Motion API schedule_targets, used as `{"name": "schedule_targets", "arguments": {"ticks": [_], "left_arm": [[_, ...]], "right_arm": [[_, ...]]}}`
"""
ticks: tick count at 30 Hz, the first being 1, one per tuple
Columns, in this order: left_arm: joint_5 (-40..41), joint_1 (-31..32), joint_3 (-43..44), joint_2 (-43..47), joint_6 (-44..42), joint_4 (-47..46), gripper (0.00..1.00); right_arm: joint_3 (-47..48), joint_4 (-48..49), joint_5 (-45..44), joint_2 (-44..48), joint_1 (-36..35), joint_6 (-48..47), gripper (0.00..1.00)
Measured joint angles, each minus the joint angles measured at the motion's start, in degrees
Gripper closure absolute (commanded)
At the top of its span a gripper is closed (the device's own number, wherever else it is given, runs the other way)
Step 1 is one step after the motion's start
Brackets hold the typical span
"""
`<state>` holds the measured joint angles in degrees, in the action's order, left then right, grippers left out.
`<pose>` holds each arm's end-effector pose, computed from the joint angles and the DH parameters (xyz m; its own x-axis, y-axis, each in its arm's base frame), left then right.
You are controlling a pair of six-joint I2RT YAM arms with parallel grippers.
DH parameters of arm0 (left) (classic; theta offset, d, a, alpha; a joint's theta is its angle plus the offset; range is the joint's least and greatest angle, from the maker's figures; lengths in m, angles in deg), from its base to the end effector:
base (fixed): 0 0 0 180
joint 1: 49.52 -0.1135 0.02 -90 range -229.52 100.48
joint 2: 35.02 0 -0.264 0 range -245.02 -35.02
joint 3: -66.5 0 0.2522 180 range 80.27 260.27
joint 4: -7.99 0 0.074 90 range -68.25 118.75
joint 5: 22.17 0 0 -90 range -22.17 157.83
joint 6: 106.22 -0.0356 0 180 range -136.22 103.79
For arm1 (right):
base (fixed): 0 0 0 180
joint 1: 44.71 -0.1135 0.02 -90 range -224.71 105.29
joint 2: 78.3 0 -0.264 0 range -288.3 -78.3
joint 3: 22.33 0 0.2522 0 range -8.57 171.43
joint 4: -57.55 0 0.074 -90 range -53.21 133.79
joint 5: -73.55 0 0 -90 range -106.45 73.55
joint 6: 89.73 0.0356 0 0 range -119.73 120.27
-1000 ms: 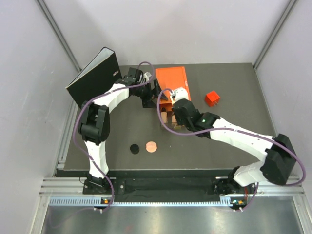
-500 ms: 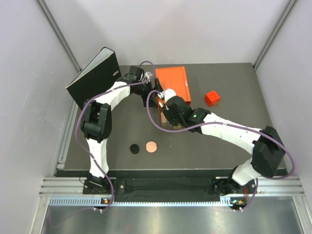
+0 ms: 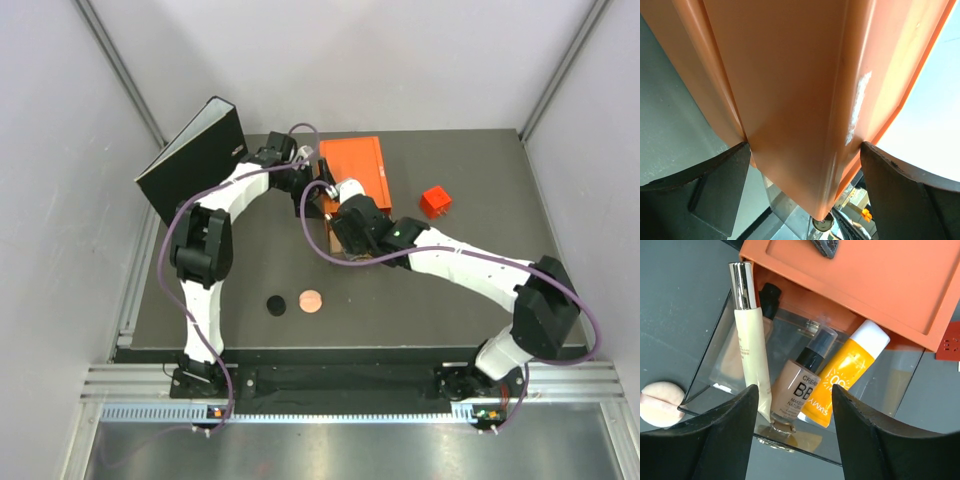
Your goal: Organize the makeup
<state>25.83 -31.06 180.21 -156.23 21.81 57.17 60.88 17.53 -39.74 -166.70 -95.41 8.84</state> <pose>0.4307 -0.1689 0.2224 -0.9841 -0.1542 -0.0882 -0.0283 0.6266 -0.7788 0.2256 0.2534 0.2789 -0.5241 -0.4242 -0.7385 -0.4614 0.8703 -0.1725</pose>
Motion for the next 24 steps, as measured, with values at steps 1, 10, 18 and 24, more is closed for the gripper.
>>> {"name": "schedule_targets", "arguments": {"ticks": [1, 10, 18, 24], "left_arm": [[-0.24, -0.04, 0.44, -0.26, -0.13, 0.39, 0.07], [-0.96, -0.37, 2.10, -1.29, -0.76, 2.19, 0.07], [-1.46, -0.79, 3.04, -1.97, -0.92, 2.82, 0.07], [-1.46, -1.22, 3.06, -1.99, -0.94, 2.80, 0.07]], "right_arm": [[0.09, 0.02, -0.07, 0.00, 0.02, 0.04, 0.41], [7.17, 1.84, 1.92, -2.97, 0.42, 0.02, 0.41], [10.29, 3.04, 4.63, -7.93, 1.18, 0.50, 0.72], [11.37, 2.36, 6.25, -10.69, 2.67, 1.64, 0.72]]}}
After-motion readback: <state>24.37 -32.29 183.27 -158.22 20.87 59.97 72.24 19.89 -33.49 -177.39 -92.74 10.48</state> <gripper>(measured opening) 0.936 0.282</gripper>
